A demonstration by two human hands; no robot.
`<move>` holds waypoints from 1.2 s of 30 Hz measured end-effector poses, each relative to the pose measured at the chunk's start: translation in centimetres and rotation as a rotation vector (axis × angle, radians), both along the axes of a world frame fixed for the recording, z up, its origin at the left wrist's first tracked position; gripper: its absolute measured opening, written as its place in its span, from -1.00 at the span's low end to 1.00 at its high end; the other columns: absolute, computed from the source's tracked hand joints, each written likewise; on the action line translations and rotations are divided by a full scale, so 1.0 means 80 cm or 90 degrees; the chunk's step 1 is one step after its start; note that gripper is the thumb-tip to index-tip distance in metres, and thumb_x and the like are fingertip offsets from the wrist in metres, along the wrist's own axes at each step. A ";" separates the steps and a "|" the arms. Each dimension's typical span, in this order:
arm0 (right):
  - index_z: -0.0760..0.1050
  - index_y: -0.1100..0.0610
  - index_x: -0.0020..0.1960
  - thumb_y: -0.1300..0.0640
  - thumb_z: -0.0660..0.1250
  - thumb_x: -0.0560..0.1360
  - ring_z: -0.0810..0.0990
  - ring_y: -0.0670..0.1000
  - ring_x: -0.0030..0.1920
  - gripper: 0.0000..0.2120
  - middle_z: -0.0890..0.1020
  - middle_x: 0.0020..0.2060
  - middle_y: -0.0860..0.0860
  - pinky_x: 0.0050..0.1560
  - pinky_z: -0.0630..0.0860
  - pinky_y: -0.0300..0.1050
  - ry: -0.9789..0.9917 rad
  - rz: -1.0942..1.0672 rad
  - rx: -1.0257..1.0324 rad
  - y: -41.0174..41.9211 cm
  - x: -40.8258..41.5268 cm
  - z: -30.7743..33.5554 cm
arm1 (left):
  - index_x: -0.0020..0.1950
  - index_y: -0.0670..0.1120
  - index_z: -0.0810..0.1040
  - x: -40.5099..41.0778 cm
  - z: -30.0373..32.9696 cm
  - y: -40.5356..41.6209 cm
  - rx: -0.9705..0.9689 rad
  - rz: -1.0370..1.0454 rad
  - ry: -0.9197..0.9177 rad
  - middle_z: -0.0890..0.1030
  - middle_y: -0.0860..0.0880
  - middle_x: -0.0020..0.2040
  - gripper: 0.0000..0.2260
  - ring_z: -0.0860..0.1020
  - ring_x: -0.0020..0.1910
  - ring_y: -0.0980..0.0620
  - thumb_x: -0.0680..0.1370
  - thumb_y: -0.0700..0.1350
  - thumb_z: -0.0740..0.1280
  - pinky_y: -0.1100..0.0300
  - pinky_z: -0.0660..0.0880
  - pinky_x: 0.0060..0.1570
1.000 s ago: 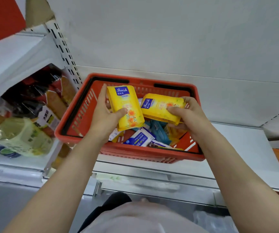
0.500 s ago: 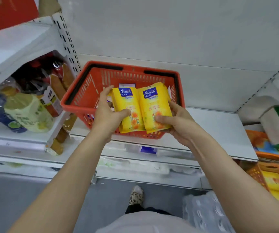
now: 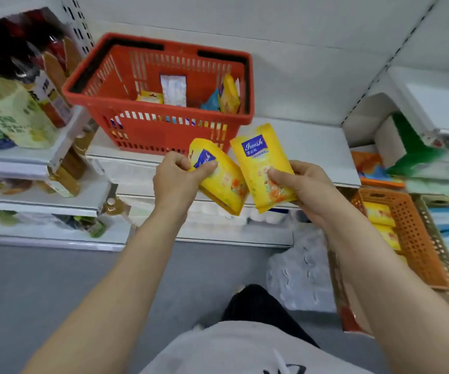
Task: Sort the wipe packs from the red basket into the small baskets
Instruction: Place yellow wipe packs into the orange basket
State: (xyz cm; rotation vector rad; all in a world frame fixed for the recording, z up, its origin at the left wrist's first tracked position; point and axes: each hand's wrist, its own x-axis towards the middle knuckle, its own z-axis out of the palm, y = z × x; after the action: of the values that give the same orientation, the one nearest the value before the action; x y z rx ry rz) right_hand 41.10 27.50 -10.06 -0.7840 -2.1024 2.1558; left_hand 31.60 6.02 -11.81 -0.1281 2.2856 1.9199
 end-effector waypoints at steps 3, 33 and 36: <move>0.61 0.16 0.08 0.19 0.49 0.45 0.72 0.05 -0.16 -0.78 0.74 -0.09 0.09 -0.18 0.64 -0.12 0.003 -0.056 0.023 0.041 0.036 -0.005 | -0.03 0.12 0.49 0.020 0.002 0.043 0.001 -0.046 -0.006 0.61 0.04 -0.05 -0.54 0.62 -0.01 -0.04 0.20 0.04 0.64 -0.09 0.59 -0.02; 0.56 0.06 0.22 0.10 0.61 0.33 0.59 0.04 0.12 -0.50 0.61 0.13 0.01 0.10 0.58 0.02 -0.240 0.114 0.214 0.569 0.198 -0.135 | 0.04 0.18 0.47 0.187 -0.084 0.459 -0.033 0.058 -0.148 0.58 0.04 -0.07 -0.59 0.62 -0.19 0.12 0.34 -0.07 0.59 0.32 0.49 -0.43; 0.56 0.04 0.26 0.04 0.60 0.33 0.53 -0.01 0.15 -0.47 0.57 0.22 -0.01 0.12 0.53 -0.07 -0.276 0.191 0.251 0.566 0.190 -0.161 | -0.02 0.20 0.47 0.183 -0.095 0.464 -0.048 0.035 -0.168 0.58 0.06 -0.07 -0.61 0.62 -0.20 0.14 0.33 -0.07 0.60 0.29 0.48 -0.41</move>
State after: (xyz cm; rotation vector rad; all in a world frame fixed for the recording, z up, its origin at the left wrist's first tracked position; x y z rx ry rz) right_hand 56.33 72.82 -22.93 -1.0112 -2.9040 1.6902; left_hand 46.26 43.11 -19.40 -0.4294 2.1971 1.7239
